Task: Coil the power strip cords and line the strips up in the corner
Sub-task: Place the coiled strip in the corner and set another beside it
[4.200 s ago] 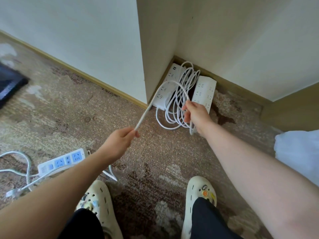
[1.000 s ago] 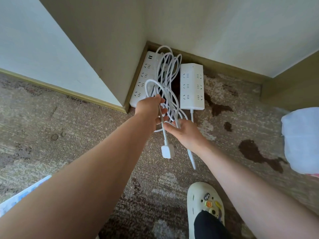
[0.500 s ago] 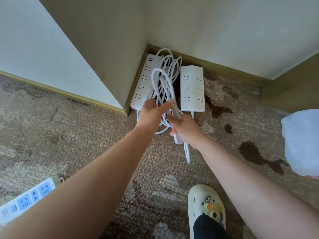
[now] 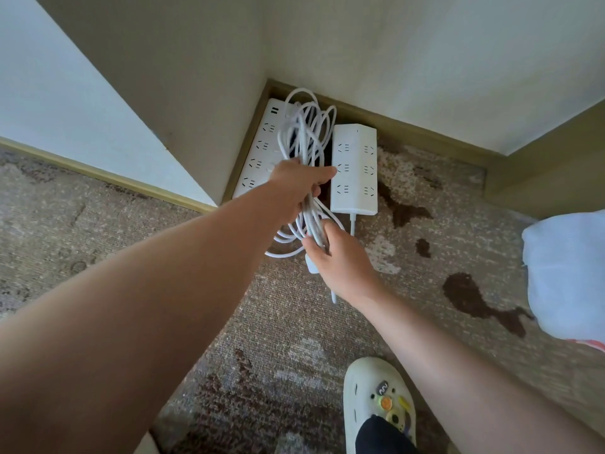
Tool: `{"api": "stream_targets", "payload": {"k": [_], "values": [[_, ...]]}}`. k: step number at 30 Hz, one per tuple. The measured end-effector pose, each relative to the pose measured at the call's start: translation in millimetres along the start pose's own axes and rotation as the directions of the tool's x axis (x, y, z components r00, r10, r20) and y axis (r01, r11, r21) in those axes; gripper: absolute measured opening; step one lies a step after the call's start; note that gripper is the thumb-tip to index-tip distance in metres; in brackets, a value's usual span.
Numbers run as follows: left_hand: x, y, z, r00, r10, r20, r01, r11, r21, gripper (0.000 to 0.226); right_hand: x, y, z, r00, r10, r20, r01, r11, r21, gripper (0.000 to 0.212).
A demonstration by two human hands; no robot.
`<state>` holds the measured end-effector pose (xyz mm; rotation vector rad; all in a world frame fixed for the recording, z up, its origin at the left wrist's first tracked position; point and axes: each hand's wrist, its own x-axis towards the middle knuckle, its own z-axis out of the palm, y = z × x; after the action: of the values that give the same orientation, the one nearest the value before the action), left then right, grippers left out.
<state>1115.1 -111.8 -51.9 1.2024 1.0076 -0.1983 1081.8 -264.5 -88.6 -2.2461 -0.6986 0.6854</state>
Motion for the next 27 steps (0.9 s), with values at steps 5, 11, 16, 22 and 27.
{"api": "stream_targets", "payload": {"k": [5,11,16,22,27], "values": [[12,1,12,0.995,0.064,-0.080,-0.052,0.989,0.140,0.022,4,-2,8,0.996,0.063,-0.055,-0.057,0.994,0.098,0.027],[22,-16,3,0.982,0.149,0.119,-0.177,0.942,0.286,0.023,17,7,12,0.978,0.173,-0.117,-0.147,0.968,0.204,0.033],[28,-14,2,0.980,0.201,-0.003,-0.190,0.930,0.315,0.028,14,19,5,0.992,0.110,-0.061,-0.090,0.962,0.259,0.035],[50,6,11,0.973,0.231,-0.003,-0.192,0.818,0.542,0.032,74,54,-32,0.917,0.250,-0.312,-0.283,0.957,-0.064,0.053],[68,11,27,0.953,0.285,0.105,-0.266,0.618,0.740,0.090,126,52,-26,0.897,0.425,-0.123,-0.440,0.834,-0.332,0.095]]}}
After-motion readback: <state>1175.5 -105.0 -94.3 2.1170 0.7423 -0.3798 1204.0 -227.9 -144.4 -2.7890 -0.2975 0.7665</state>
